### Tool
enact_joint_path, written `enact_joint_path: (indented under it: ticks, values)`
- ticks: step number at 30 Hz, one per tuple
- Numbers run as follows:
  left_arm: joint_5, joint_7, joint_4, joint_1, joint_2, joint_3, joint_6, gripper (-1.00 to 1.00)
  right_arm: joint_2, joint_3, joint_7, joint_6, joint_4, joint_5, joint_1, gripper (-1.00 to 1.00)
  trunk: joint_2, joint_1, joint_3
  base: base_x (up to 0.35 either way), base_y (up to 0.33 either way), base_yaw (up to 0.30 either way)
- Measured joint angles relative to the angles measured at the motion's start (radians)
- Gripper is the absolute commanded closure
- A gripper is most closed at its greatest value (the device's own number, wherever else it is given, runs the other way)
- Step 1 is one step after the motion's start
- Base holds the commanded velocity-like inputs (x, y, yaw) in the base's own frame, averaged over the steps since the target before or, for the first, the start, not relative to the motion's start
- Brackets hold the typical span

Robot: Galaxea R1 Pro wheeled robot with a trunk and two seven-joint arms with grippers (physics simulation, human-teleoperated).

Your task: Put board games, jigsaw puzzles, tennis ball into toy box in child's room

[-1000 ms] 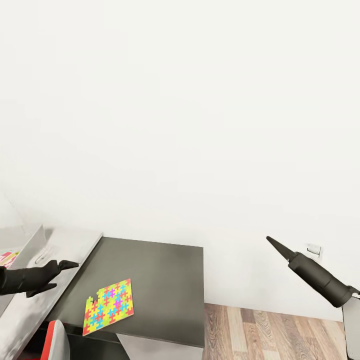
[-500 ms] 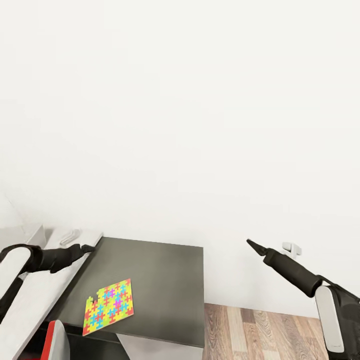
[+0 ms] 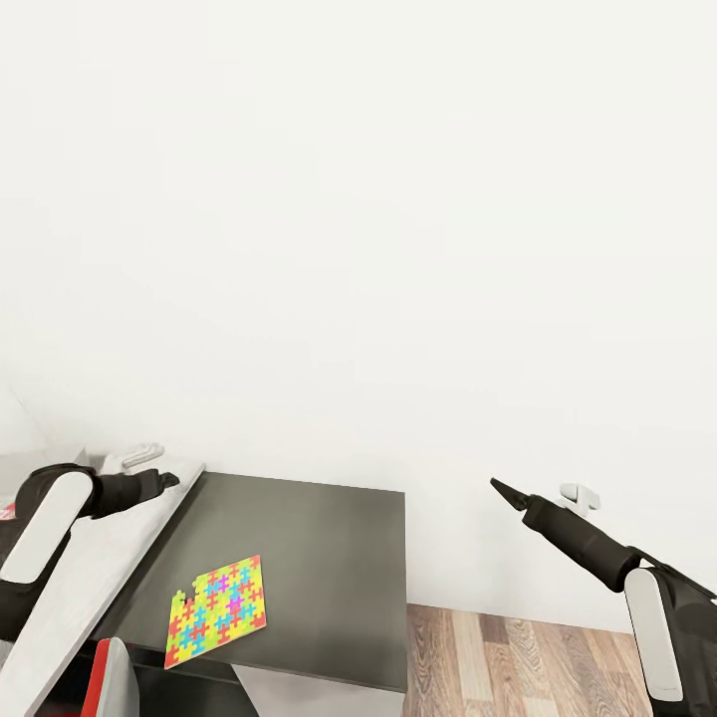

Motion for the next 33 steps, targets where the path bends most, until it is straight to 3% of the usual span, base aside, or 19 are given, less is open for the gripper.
enact_joint_path:
  ticks: [3,6,9,15,19,24,27,33]
  values:
    - [-0.019,-0.003,0.049,-0.007,-0.009,0.002,-0.001,-1.00,0.000,0.006,-0.026,0.005,0.001,0.000,0.001,-1.00,0.000,0.000,0.000,0.000,0.000,0.000]
    - [-0.030,-0.010,0.195,-0.013,-0.022,-0.003,-0.019,-1.00,-0.002,0.032,-0.087,0.021,0.001,-0.002,0.001,-1.00,0.000,0.000,0.000,0.000,0.000,0.000]
    - [-0.038,-0.014,0.318,-0.034,-0.067,-0.011,-0.066,-1.00,-0.004,0.065,-0.163,0.033,0.002,-0.004,0.002,-1.00,0.000,0.000,0.000,0.000,0.000,0.000]
    - [-0.163,-0.018,0.436,-0.072,-0.145,-0.069,-0.117,-1.00,-0.008,0.127,-0.283,0.064,0.019,-0.009,-0.007,-1.00,0.000,0.000,0.000,0.000,0.000,0.000]
    - [-0.195,-0.042,0.546,-0.106,-0.178,-0.079,-0.165,-1.00,-0.013,0.139,-0.300,0.078,0.025,-0.014,-0.009,-1.00,0.000,0.000,0.000,0.000,0.000,0.000]
    - [-0.207,-0.138,0.699,-0.164,-0.184,-0.083,-0.211,-1.00,-0.015,0.141,-0.302,0.084,0.026,-0.017,-0.009,-1.00,0.000,0.000,0.000,0.000,0.000,0.000]
    - [-0.210,-0.224,0.777,-0.195,-0.170,-0.084,-0.238,-1.00,-0.015,0.142,-0.301,0.086,0.025,-0.018,-0.010,-1.00,0.000,0.000,0.000,0.000,0.000,0.000]
    - [-0.211,-0.315,0.827,-0.213,-0.136,-0.086,-0.257,-1.00,-0.016,0.142,-0.299,0.088,0.022,-0.020,-0.010,-1.00,0.000,0.000,0.000,0.000,0.000,0.000]
